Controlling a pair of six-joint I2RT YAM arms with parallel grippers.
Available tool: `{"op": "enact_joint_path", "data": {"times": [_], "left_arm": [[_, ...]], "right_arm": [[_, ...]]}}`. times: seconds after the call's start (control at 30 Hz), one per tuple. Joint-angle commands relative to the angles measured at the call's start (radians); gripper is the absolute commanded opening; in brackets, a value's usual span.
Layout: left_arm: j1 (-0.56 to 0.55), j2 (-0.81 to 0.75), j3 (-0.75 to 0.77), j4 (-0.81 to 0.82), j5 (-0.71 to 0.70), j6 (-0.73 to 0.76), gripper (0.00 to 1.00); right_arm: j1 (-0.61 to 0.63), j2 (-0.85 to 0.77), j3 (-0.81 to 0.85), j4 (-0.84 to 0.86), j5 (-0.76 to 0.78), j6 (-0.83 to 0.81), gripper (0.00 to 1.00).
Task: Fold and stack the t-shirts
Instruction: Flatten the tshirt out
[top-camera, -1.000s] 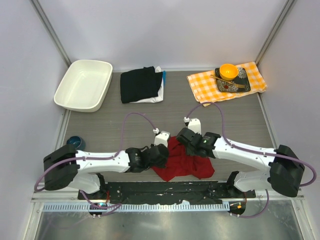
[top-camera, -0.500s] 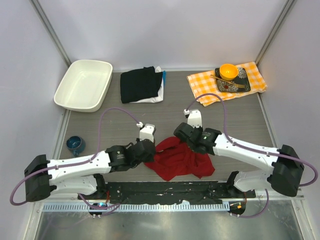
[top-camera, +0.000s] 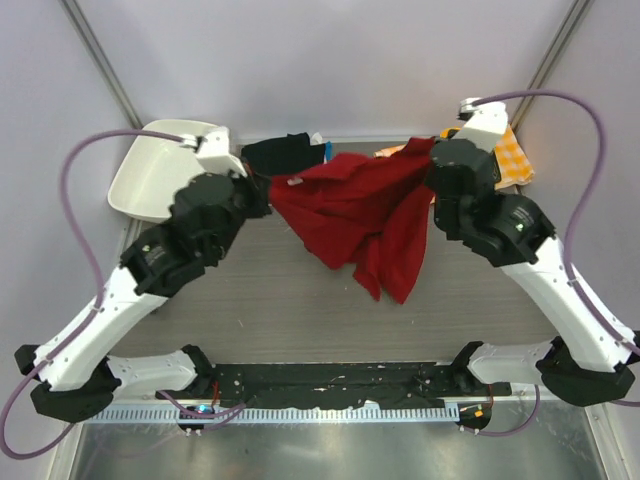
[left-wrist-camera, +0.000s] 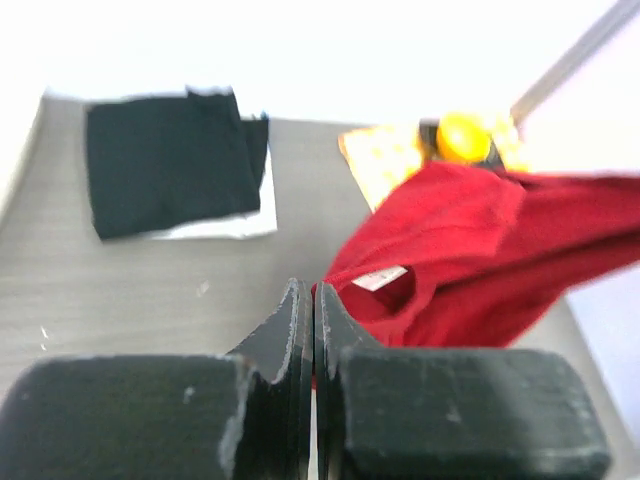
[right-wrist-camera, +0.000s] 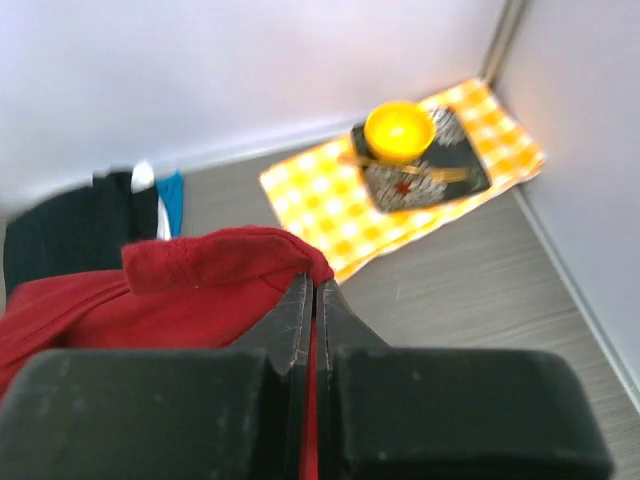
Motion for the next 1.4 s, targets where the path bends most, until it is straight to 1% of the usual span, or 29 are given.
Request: {"op": "enact_joint_path", "data": {"times": [0.0,0.07,0.17,0.2,0.23,0.27,0.33,0.37,0.43,0.63,0.67,0.8,0.83,0.87,0.9,0.93,0.97,1.0,1.03,1.07,1.1,1.13,1.17,1.2,1.23,1.27,1.3,1.33,1.37], "left_arm": [[0.054,-0.007,0.188,-0.135,-0.154,0.11,0.0],[0.066,-0.044,0.168,-0.164,-0.181,0.088,0.0],[0.077,-0.12,0.061,-0.19,-0.209,0.026,0.0],[0.077,-0.16,-0.009,-0.191,-0.197,0.006,0.0],[0.077,-0.177,-0.042,-0.192,-0.188,-0.013,0.0],[0.077,-0.196,-0.107,-0.192,-0.171,-0.065,0.0],[0.077,-0.248,-0.166,-0.163,-0.096,-0.083,0.0],[0.077,-0.262,-0.197,-0.164,-0.081,-0.108,0.0],[0.077,-0.282,-0.208,-0.158,-0.053,-0.108,0.0],[0.077,-0.338,-0.184,-0.198,-0.063,-0.162,0.0],[0.077,-0.351,-0.197,-0.206,-0.126,-0.183,0.0],[0.077,-0.36,-0.218,-0.255,-0.273,-0.251,0.0],[0.077,-0.352,-0.217,-0.278,-0.292,-0.269,0.0],[0.077,-0.345,-0.206,-0.29,-0.306,-0.281,0.0],[0.077,-0.337,-0.201,-0.299,-0.304,-0.288,0.0],[0.077,-0.335,-0.197,-0.304,-0.286,-0.297,0.0],[0.077,-0.343,-0.206,-0.303,-0.257,-0.335,0.0],[0.077,-0.351,-0.226,-0.298,-0.179,-0.356,0.0],[0.077,-0.38,-0.256,-0.268,-0.124,-0.375,0.0],[0.077,-0.395,-0.343,-0.255,-0.084,-0.436,0.0],[0.076,-0.409,-0.394,-0.249,-0.052,-0.47,0.0],[0.076,-0.445,-0.446,-0.234,0.013,-0.51,0.0],[0.071,-0.463,-0.561,-0.221,0.037,-0.574,0.0],[0.066,-0.485,-0.62,-0.206,0.065,-0.614,0.0],[0.06,-0.505,-0.676,-0.179,0.093,-0.651,0.0],[0.042,-0.544,-0.777,-0.165,0.105,-0.678,0.0],[0.03,-0.556,-0.819,-0.155,0.11,-0.735,0.0],[0.017,-0.567,-0.853,-0.149,0.107,-0.76,0.0],[-0.004,-0.581,-0.905,-0.137,0.104,-0.774,0.0]], "right_arm": [[-0.025,-0.023,0.103,-0.048,0.18,-0.11,0.01],[-0.045,-0.065,0.046,-0.048,0.182,-0.108,0.01],[-0.057,-0.099,-0.051,-0.047,0.148,-0.088,0.01],[-0.059,-0.102,-0.072,-0.03,0.128,-0.093,0.01],[-0.062,-0.097,-0.1,-0.021,0.12,-0.091,0.01],[-0.065,-0.091,-0.106,-0.01,0.107,-0.104,0.01],[-0.063,-0.068,-0.083,0.01,0.076,-0.111,0.01],[-0.063,-0.042,-0.066,0.01,0.071,-0.113,0.01],[-0.063,-0.025,-0.018,0.013,0.06,-0.121,0.01],[-0.065,0.045,0.07,0.03,0.007,-0.154,0.01],[-0.071,0.068,0.076,0.036,-0.007,-0.159,0.01],[-0.132,0.231,0.159,0.078,-0.155,-0.148,0.01],[-0.163,0.321,0.218,0.079,-0.191,-0.141,0.01],[-0.171,0.36,0.249,0.085,-0.237,-0.136,0.01],[-0.178,0.405,0.28,0.114,-0.28,-0.133,0.01],[-0.182,0.479,0.349,0.124,-0.358,-0.13,0.01],[-0.186,0.53,0.397,0.119,-0.399,-0.116,0.01],[-0.186,0.577,0.449,0.078,-0.445,-0.113,0.01],[-0.186,0.672,0.548,0.043,-0.534,-0.105,0.01],[-0.18,0.705,0.576,0.007,-0.561,-0.099,0.01],[-0.177,0.725,0.579,-0.023,-0.579,-0.098,0.01],[-0.172,0.736,0.516,-0.019,-0.584,-0.102,0.01],[-0.171,0.725,0.454,-0.001,-0.61,-0.104,0.01],[-0.171,0.711,0.384,0.072,-0.63,-0.111,0.01],[-0.171,0.704,0.26,0.106,-0.648,-0.116,0.01],[-0.171,0.696,0.213,0.125,-0.682,-0.118,0.01],[-0.172,0.696,0.175,0.137,-0.694,-0.121,0.01],[-0.169,0.694,0.112,0.14,-0.693,-0.116,0.12],[-0.169,0.687,0.081,0.139,-0.635,-0.104,0.36]]}}
